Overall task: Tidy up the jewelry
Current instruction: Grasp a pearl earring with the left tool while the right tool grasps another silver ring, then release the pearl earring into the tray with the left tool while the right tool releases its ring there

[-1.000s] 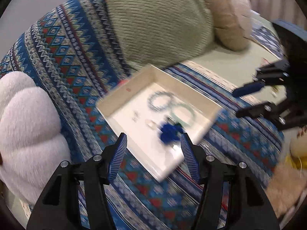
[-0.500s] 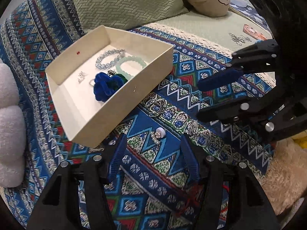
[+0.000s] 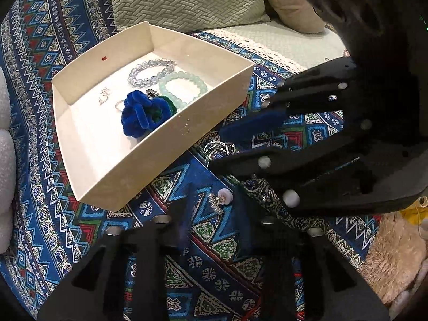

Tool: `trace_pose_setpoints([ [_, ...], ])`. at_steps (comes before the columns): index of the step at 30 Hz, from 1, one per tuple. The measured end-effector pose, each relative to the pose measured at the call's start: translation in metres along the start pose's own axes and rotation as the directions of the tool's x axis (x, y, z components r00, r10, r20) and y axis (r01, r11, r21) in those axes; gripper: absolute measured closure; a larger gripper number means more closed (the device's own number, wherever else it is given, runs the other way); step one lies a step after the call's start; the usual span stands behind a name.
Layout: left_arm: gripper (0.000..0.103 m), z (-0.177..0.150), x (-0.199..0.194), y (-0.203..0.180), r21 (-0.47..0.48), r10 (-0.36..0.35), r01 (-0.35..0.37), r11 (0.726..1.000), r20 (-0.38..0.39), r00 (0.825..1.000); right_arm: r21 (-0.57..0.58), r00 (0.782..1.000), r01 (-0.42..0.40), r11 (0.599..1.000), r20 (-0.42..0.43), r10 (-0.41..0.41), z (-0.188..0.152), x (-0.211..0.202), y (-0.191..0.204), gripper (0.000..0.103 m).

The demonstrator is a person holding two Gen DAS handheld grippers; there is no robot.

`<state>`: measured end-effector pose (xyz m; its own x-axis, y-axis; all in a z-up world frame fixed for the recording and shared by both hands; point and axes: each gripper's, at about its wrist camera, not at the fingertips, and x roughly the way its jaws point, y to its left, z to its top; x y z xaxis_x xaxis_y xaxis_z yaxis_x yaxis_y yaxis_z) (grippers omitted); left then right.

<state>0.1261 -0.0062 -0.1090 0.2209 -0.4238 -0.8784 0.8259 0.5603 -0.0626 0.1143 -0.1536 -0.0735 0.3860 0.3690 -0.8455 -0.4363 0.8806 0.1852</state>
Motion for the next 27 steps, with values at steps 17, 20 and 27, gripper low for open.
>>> trace_pose_setpoints([
  [17, 0.085, 0.004, -0.04, -0.007, 0.015, 0.018, -0.018, 1.0, 0.023, 1.0, 0.008, 0.999, -0.01, 1.0, 0.041, 0.01, -0.004, -0.044, -0.007, 0.08],
  [20, 0.085, 0.006, -0.052, -0.008, 0.028, 0.028, -0.029, 0.999, 0.031, 0.999, -0.004, 0.999, -0.01, 1.0, 0.05, 0.01, 0.0, -0.057, -0.004, 0.08],
  [27, 0.085, 0.028, -0.078, 0.008, 0.044, 0.081, -0.084, 0.995, 0.064, 0.995, -0.073, 0.993, 0.037, 0.997, 0.118, -0.028, 0.027, -0.095, -0.004, 0.08],
])
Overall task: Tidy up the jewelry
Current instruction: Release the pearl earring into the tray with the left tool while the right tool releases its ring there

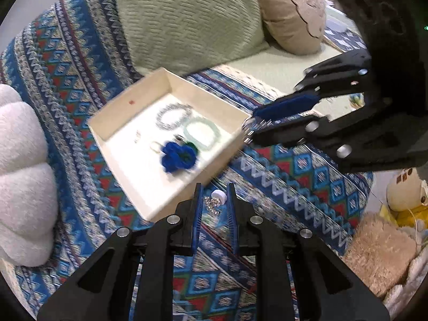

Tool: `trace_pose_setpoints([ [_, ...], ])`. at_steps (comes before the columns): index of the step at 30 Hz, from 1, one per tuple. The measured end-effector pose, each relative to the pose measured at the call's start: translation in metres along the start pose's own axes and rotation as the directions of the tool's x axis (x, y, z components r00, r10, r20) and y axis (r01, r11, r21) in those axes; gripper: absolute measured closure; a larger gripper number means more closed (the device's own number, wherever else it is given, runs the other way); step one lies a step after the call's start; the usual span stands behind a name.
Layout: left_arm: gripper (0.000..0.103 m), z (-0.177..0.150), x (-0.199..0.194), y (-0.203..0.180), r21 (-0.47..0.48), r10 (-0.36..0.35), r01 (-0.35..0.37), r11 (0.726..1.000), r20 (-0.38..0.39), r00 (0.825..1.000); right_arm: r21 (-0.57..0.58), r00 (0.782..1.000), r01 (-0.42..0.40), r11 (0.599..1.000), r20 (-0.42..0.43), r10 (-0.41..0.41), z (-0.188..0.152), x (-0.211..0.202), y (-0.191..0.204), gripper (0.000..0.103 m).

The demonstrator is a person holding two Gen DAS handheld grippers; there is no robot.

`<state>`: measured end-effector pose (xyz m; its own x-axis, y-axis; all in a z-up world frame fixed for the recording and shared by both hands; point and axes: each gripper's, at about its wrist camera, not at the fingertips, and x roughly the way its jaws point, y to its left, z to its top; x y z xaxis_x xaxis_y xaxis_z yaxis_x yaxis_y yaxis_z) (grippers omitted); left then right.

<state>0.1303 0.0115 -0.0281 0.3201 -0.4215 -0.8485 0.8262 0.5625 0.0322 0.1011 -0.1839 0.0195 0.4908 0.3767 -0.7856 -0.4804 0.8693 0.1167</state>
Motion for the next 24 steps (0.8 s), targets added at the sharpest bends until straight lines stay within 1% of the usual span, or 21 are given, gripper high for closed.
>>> trace_pose_setpoints([
  [3, 0.085, 0.013, 0.002, 0.017, -0.012, 0.039, -0.039, 0.999, 0.005, 0.999, -0.014, 1.0, 0.023, 1.0, 0.017, -0.023, 0.018, -0.004, -0.01, 0.08],
  [5, 0.085, 0.021, 0.007, 0.026, -0.026, 0.05, -0.05, 0.998, -0.001, 0.999, -0.022, 0.999, 0.033, 0.999, 0.021, -0.033, 0.03, -0.001, -0.017, 0.08],
  [8, 0.085, 0.03, 0.019, 0.04, -0.04, 0.059, -0.059, 0.997, -0.013, 0.998, -0.018, 0.999, 0.032, 0.999, 0.018, -0.031, 0.045, 0.01, -0.03, 0.08],
  [12, 0.085, 0.04, 0.039, 0.056, -0.049, 0.071, -0.073, 0.996, -0.044, 0.997, 0.013, 1.0, 0.015, 1.0, -0.007, -0.015, 0.06, 0.039, -0.047, 0.08],
  [18, 0.085, 0.041, 0.067, 0.07, -0.076, 0.063, -0.069, 0.995, -0.08, 0.995, 0.038, 0.998, 0.027, 0.999, -0.062, -0.024, 0.063, 0.083, -0.06, 0.08],
  [24, 0.085, 0.037, 0.09, 0.08, -0.105, 0.051, -0.062, 0.992, -0.107, 0.993, 0.075, 0.996, 0.032, 0.997, -0.091, -0.025, 0.059, 0.113, -0.07, 0.08],
])
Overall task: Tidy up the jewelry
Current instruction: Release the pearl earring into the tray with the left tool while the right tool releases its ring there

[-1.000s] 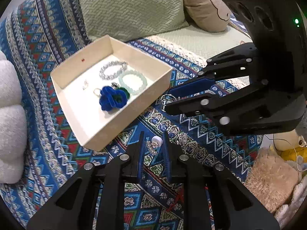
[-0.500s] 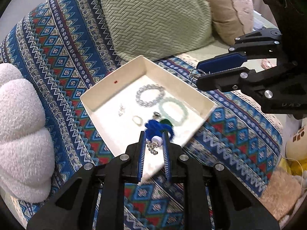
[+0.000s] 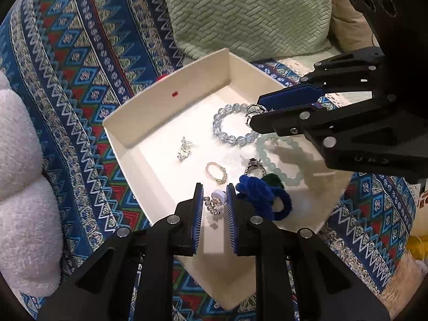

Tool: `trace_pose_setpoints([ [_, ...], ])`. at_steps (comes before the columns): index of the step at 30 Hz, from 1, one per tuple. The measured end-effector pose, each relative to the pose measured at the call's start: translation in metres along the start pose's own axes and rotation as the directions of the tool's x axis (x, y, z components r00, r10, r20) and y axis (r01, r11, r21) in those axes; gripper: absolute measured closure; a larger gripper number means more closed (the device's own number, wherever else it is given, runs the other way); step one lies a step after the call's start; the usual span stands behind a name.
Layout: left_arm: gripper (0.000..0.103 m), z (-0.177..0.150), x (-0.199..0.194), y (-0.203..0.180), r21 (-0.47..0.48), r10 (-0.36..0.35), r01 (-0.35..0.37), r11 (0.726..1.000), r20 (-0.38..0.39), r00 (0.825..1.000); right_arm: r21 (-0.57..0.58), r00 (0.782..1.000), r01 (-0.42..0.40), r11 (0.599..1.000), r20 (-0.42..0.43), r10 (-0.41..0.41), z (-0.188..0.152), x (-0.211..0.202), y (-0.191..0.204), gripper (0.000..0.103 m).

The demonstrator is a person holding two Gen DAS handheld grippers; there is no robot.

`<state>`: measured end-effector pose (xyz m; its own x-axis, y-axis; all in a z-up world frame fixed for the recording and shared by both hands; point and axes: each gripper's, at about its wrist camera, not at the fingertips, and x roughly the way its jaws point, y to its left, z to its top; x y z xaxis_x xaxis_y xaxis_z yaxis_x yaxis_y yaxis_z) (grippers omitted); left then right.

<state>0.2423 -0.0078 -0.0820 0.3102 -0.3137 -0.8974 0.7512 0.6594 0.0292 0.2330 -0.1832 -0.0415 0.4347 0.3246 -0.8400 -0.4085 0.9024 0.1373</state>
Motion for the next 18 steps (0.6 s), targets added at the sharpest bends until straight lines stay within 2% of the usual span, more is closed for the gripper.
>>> trace_pose_setpoints([
  [14, 0.084, 0.003, 0.015, 0.005, 0.015, -0.004, 0.005, 1.0, -0.044, 0.999, 0.033, 1.0, 0.016, 0.999, 0.001, -0.016, 0.003, 0.022, -0.005, 0.079],
  [16, 0.068, 0.003, 0.014, 0.007, -0.002, -0.015, 0.015, 1.0, -0.049, 0.999, 0.041, 1.0, 0.014, 0.999, 0.004, -0.014, 0.002, 0.02, -0.006, 0.069],
  [18, 0.04, 0.005, 0.01, 0.006, -0.009, -0.009, 0.009, 1.0, -0.023, 1.0, 0.054, 1.0, 0.007, 0.998, 0.015, -0.008, 0.001, 0.015, -0.007, 0.063],
])
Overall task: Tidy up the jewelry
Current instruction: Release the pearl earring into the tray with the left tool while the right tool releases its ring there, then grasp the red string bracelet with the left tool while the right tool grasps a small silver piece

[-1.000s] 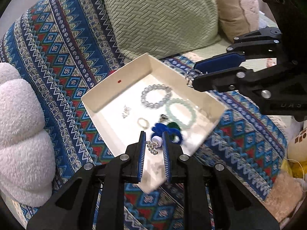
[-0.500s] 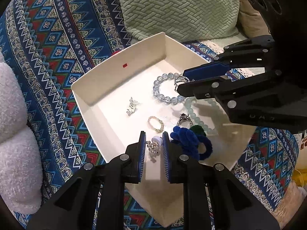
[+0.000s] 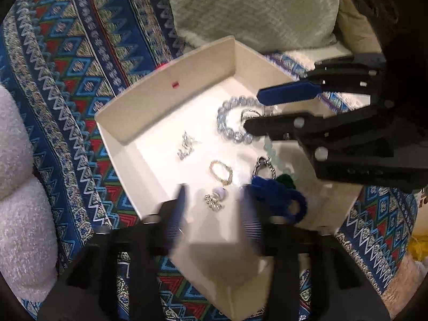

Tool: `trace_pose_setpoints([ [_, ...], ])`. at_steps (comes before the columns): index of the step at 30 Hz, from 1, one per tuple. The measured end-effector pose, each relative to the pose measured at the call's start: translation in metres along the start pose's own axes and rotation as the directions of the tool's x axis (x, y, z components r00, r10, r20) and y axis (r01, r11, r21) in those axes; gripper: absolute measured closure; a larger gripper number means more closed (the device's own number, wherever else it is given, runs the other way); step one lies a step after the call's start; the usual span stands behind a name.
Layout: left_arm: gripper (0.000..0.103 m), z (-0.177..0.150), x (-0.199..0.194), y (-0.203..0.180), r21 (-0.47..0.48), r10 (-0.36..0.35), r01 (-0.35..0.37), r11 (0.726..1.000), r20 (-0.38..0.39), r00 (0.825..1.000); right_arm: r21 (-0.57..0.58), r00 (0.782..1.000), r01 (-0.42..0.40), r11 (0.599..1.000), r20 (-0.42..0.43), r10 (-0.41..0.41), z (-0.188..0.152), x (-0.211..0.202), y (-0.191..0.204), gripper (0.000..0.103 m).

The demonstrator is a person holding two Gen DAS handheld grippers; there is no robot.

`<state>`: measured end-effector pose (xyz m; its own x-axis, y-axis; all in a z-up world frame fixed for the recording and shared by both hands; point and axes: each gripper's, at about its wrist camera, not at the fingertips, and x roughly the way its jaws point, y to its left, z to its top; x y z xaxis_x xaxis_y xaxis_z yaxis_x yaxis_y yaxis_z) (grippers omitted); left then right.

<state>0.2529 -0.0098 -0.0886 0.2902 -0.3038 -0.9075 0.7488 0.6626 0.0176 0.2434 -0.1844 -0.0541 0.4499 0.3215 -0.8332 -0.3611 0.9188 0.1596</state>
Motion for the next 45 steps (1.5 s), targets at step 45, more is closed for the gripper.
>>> trace_pose_setpoints([
  [45, 0.065, -0.152, -0.052, -0.109, -0.02, -0.091, 0.092, 0.996, 0.042, 0.995, -0.009, 0.997, 0.045, 0.999, -0.062, -0.046, -0.142, -0.056, 0.091, 0.083],
])
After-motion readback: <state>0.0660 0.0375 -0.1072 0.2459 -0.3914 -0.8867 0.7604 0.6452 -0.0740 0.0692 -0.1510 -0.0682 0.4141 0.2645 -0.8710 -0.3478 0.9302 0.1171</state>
